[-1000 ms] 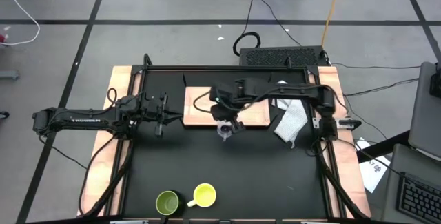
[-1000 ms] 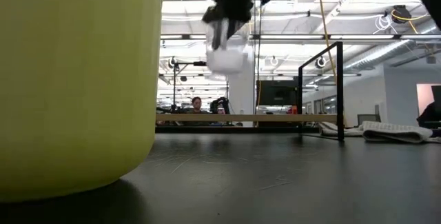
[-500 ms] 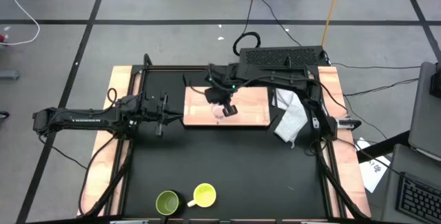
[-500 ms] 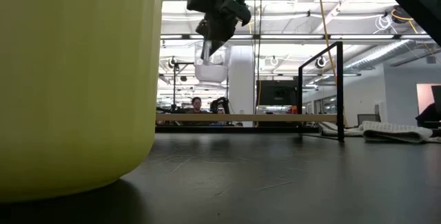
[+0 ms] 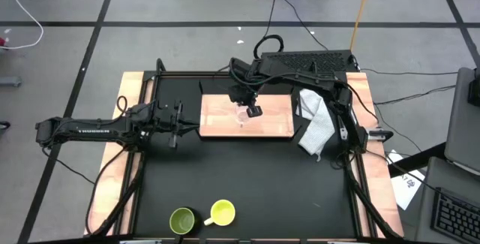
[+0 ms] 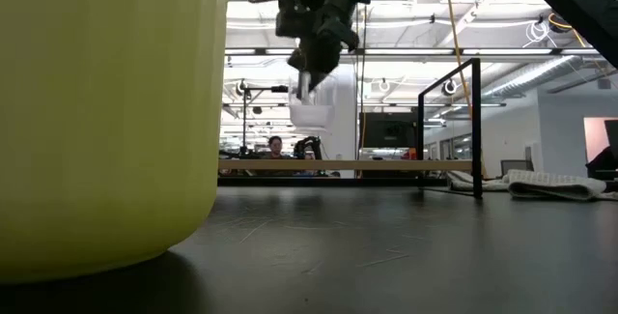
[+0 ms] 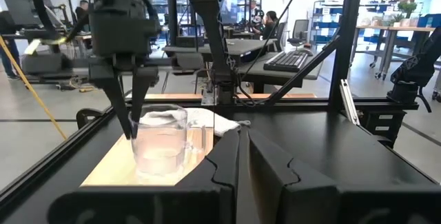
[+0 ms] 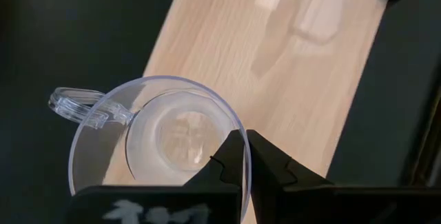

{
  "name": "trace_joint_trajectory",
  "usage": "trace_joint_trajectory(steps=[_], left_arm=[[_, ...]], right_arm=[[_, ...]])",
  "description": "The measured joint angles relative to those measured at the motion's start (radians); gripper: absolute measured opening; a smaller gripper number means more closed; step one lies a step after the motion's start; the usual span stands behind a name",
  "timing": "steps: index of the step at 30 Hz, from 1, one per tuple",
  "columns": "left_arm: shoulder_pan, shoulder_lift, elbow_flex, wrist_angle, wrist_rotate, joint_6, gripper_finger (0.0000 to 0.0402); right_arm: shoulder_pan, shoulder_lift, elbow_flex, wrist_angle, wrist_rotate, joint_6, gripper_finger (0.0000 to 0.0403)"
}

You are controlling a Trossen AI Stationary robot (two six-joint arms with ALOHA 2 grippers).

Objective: Stack small to large cups/mugs on shelf
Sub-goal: Put the transparent mug on the shelf

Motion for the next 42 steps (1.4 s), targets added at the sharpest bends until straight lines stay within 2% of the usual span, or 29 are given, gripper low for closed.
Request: trace_joint_trajectory(steps=[20, 42], left_arm=[[0.000, 0.000, 0.000, 0.000, 0.000, 0.000, 0.0033], [0.000, 0.000, 0.000, 0.000, 0.000, 0.000, 0.0033]], right_arm=[[0.002, 0.000, -0.129, 0.050, -0.001, -0.009, 0.0000], [0.027, 0.000, -0.139, 0.105, -0.001, -0.020, 0.0000]])
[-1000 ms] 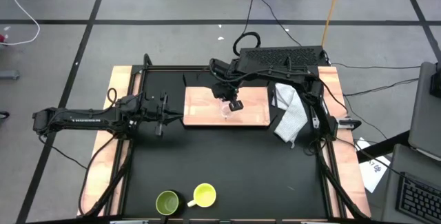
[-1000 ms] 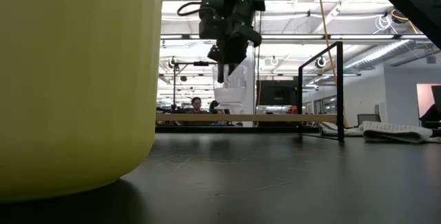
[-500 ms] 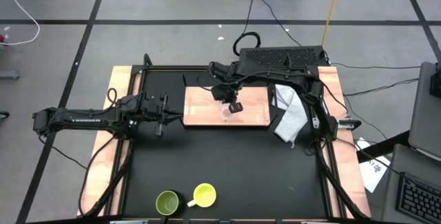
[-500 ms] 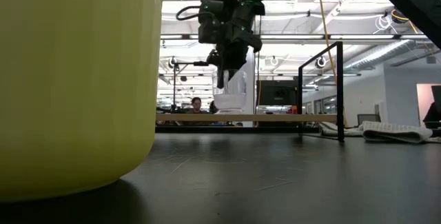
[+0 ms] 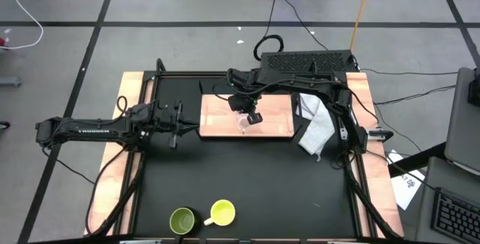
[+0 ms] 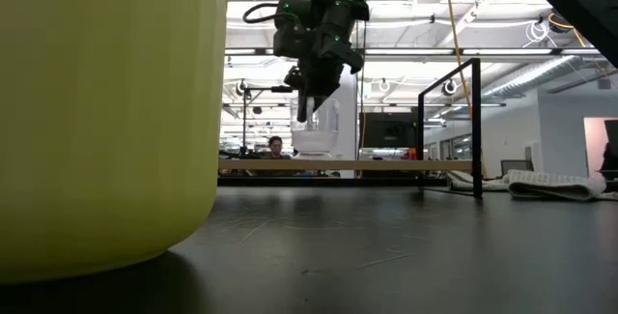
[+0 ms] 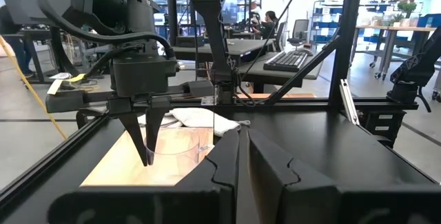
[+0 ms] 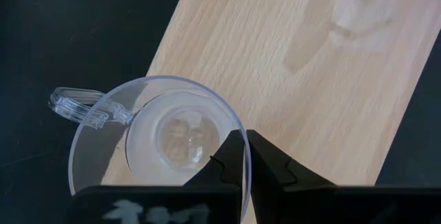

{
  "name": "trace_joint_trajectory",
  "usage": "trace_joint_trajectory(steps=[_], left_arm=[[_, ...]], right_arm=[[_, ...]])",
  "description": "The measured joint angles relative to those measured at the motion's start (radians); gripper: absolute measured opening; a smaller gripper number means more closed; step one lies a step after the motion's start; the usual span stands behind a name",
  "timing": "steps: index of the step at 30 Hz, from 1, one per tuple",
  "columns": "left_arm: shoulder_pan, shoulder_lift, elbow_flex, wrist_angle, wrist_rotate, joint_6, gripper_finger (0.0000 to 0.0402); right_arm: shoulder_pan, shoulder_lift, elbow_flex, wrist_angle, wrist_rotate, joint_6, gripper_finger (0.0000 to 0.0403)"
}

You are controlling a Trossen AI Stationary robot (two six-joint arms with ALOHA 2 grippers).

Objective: Stack small to large cups/mugs on shelf
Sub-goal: Put the transparent mug on the shelf

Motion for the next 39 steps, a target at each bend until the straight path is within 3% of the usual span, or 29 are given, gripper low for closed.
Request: trace_joint_trajectory(steps=[28, 39], left_arm=[[0.000, 0.000, 0.000, 0.000, 0.000, 0.000, 0.0033], [0.000, 0.000, 0.000, 0.000, 0.000, 0.000, 0.0033]], right_arm=[[-0.024, -0.007, -0.071, 0.071, 0.001, -0.015, 0.0016], [-0.023, -0.008, -0.077, 0.066, 0.006, 0.018, 0.0073]])
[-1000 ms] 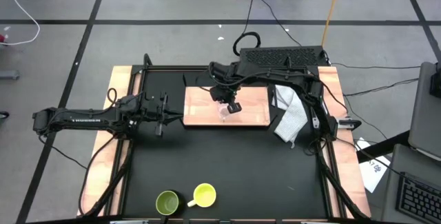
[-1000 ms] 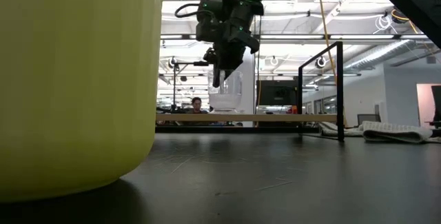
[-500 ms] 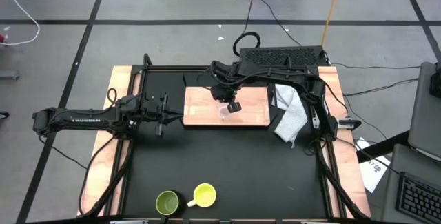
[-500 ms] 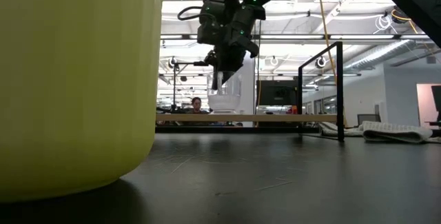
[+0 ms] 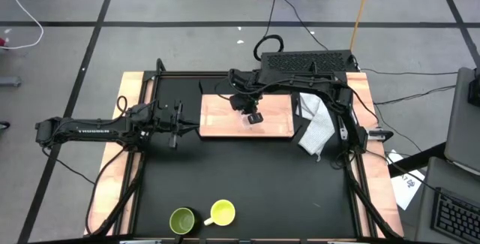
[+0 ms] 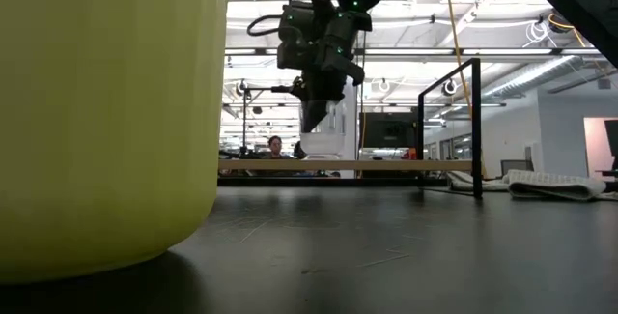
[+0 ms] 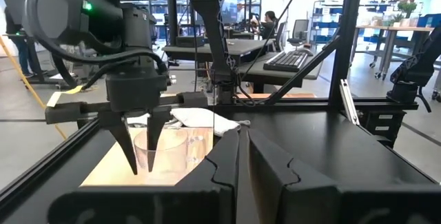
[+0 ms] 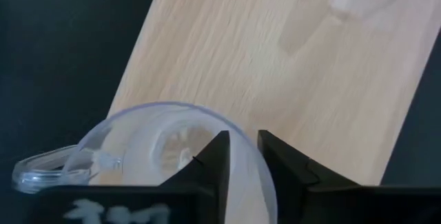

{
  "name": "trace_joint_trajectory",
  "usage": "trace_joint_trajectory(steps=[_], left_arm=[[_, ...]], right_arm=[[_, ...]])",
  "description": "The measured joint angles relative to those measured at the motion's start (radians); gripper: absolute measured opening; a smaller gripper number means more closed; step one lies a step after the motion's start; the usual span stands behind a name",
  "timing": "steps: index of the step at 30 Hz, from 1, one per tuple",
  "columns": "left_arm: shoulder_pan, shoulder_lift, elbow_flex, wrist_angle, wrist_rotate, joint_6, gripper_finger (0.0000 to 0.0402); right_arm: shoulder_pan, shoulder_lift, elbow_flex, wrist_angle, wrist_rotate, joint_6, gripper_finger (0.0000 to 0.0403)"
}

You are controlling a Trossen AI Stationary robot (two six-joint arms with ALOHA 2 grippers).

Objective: Stack small to large cups/mugs on shelf
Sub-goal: Put the transparent mug on the shelf

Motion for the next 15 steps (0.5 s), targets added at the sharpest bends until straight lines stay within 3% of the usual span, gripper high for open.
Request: trace_joint_trajectory(steps=[15], left_arm=[[0.000, 0.000, 0.000, 0.000, 0.000, 0.000, 0.0033]], right_arm=[[0.001, -0.054, 0.002, 0.009, -0.001, 0.014, 0.0132]])
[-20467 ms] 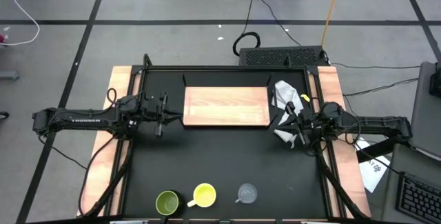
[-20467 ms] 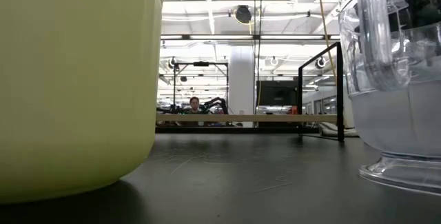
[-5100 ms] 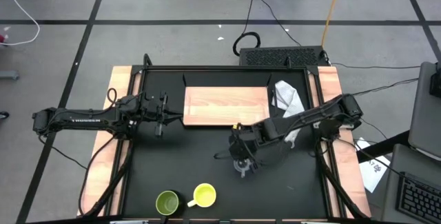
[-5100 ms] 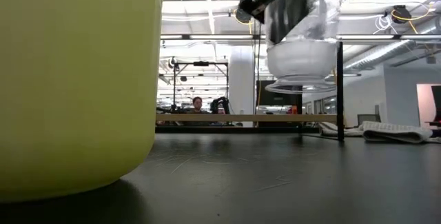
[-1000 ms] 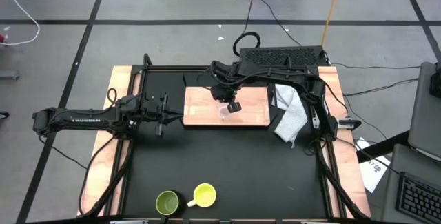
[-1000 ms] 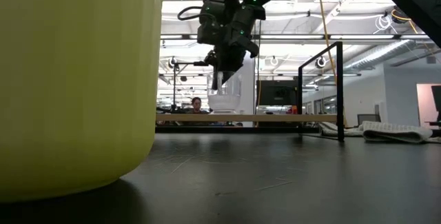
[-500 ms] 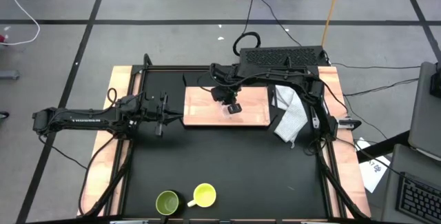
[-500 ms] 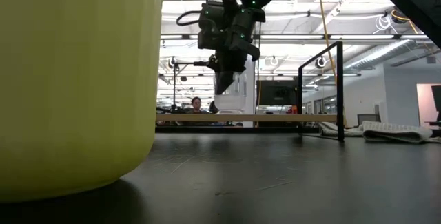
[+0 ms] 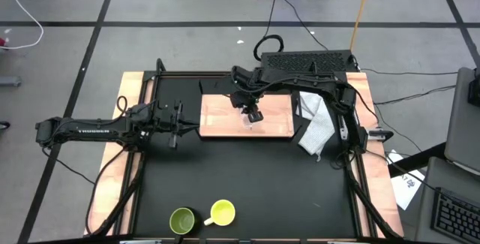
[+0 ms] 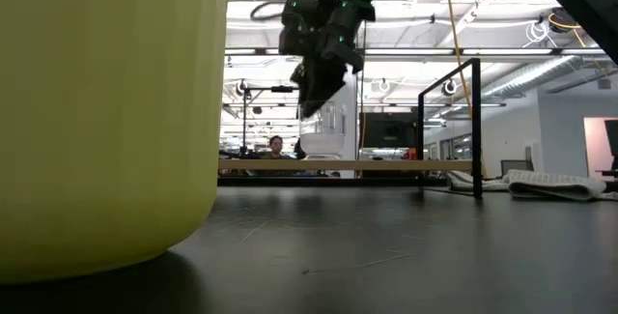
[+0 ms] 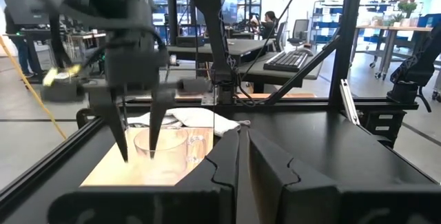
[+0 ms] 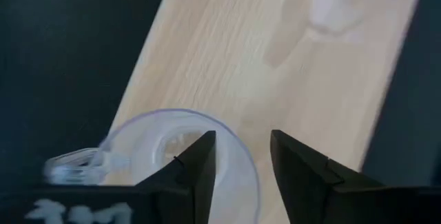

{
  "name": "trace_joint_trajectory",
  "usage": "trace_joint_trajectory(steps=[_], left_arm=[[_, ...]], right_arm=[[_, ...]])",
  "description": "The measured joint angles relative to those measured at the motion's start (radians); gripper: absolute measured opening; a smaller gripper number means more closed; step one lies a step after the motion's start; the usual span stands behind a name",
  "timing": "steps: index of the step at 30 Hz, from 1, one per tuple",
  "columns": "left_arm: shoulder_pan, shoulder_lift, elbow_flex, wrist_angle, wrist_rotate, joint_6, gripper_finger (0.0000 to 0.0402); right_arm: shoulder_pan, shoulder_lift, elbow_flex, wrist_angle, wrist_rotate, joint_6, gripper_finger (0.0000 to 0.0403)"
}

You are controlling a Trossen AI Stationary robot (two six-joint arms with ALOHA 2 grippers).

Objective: Stack small to large cups/mugs on shelf
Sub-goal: Put the transparent mug on the shelf

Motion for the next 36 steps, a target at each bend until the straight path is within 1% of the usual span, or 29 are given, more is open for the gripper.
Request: trace_joint_trajectory(steps=[6, 9, 11, 14, 17, 18, 19, 23, 25, 28, 36], left_arm=[[0.000, 0.000, 0.000, 0.000, 0.000, 0.000, 0.0033], [0.000, 0.000, 0.000, 0.000, 0.000, 0.000, 0.0033], [0.000, 0.000, 0.000, 0.000, 0.000, 0.000, 0.0033], [0.000, 0.000, 0.000, 0.000, 0.000, 0.000, 0.0033], [0.000, 0.000, 0.000, 0.000, 0.000, 0.000, 0.0033], [0.000, 0.000, 0.000, 0.000, 0.000, 0.000, 0.0033], [0.000, 0.000, 0.000, 0.000, 0.000, 0.000, 0.0033], [0.000, 0.000, 0.000, 0.000, 0.000, 0.000, 0.0033], [0.000, 0.000, 0.000, 0.000, 0.000, 0.000, 0.0033], [0.000, 0.000, 0.000, 0.000, 0.000, 0.000, 0.0033], [0.000, 0.000, 0.000, 0.000, 0.000, 0.000, 0.0033]], right_arm=[[0.002, -0.096, 0.000, 0.016, 0.001, 0.048, 0.0136], [0.005, -0.146, 0.001, 0.017, 0.000, 0.113, 0.0130], [0.011, -0.180, 0.001, -0.004, 0.000, 0.129, 0.0121], [0.036, -0.226, 0.001, -0.043, -0.003, 0.113, 0.0091], [0.072, -0.279, -0.036, -0.031, -0.004, 0.078, 0.0038], [0.086, -0.300, -0.064, -0.013, -0.004, 0.059, 0.0020], [0.100, -0.324, -0.096, 0.011, -0.004, 0.045, 0.0010], [0.148, -0.439, -0.270, 0.156, -0.009, 0.041, 0.0011], [0.161, -0.507, -0.363, 0.228, -0.042, 0.049, 0.0006], [0.173, -0.609, -0.502, 0.348, -0.083, 0.127, 0.0002], [0.251, -0.872, -0.869, 0.605, -0.083, 0.293, 0.0001]])
